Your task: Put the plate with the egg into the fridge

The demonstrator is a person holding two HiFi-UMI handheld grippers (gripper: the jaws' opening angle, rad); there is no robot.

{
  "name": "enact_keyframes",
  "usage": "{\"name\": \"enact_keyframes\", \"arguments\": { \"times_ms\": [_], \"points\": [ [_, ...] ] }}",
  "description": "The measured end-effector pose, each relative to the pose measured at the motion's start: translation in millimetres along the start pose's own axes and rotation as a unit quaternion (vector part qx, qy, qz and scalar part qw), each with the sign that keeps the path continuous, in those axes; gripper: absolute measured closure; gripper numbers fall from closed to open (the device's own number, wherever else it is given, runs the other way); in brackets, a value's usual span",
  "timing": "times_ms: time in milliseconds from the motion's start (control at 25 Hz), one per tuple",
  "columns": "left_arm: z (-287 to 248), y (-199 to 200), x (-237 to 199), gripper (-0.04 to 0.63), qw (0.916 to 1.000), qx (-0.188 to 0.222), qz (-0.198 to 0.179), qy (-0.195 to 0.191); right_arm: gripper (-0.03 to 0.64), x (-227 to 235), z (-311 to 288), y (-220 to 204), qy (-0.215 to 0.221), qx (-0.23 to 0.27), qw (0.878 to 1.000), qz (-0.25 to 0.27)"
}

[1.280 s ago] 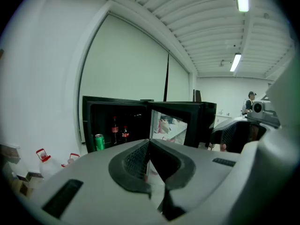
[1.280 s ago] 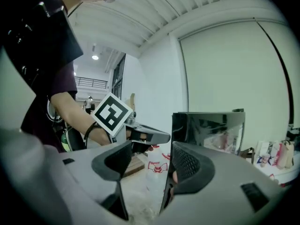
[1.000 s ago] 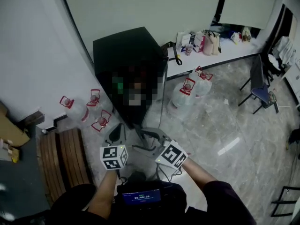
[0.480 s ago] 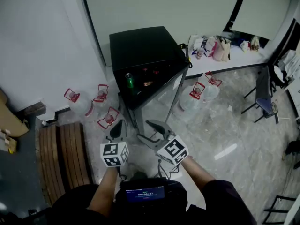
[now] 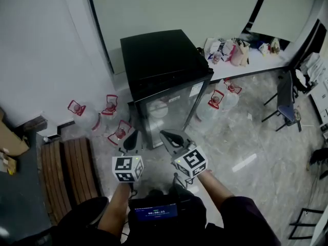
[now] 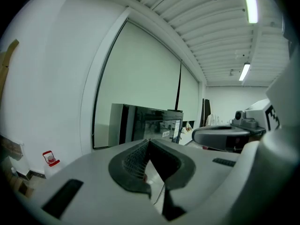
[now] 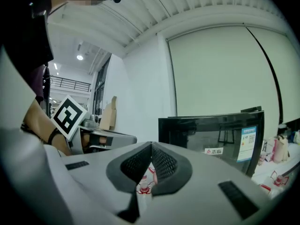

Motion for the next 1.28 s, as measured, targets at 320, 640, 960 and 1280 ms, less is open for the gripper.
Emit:
{"name": "enact_keyframes", "arguments": {
  "times_ms": [320,640,960,1280],
  "points": [
    [-22.9,9.2,18.1,0.584,0.9997,0.007,-0.008,-0.02,0.609,25.1,-3.7,-5.3,-0.01,-0.001,1.0,-0.012],
    [-35.5,17.6,27.8,0.584,0.9996,0.014,-0.021,-0.009,0.609,48.8,-17.6,-1.4,-0.006,0.013,0.999,-0.032],
    [-40.7,19.7,28.8,0.585,0.9996,0.016,-0.024,0.003,0.611,57.2,-24.0,-1.1,0.0,0.019,0.999,-0.032],
    [-45.0,18.5,36.4,0.585,0.9995,0.015,-0.026,0.002,0.611,64.3,-18.2,-1.9,-0.003,0.023,0.999,-0.041]
  ]
}}
Point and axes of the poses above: the fingertips, and each gripper's own axes: z backward along the fingers, x to its right, y out of its top, the point moved 5 cm from there along z, backward along the fingers, and after that the axes turned 14 degrees about z, right-handed, at the moved point
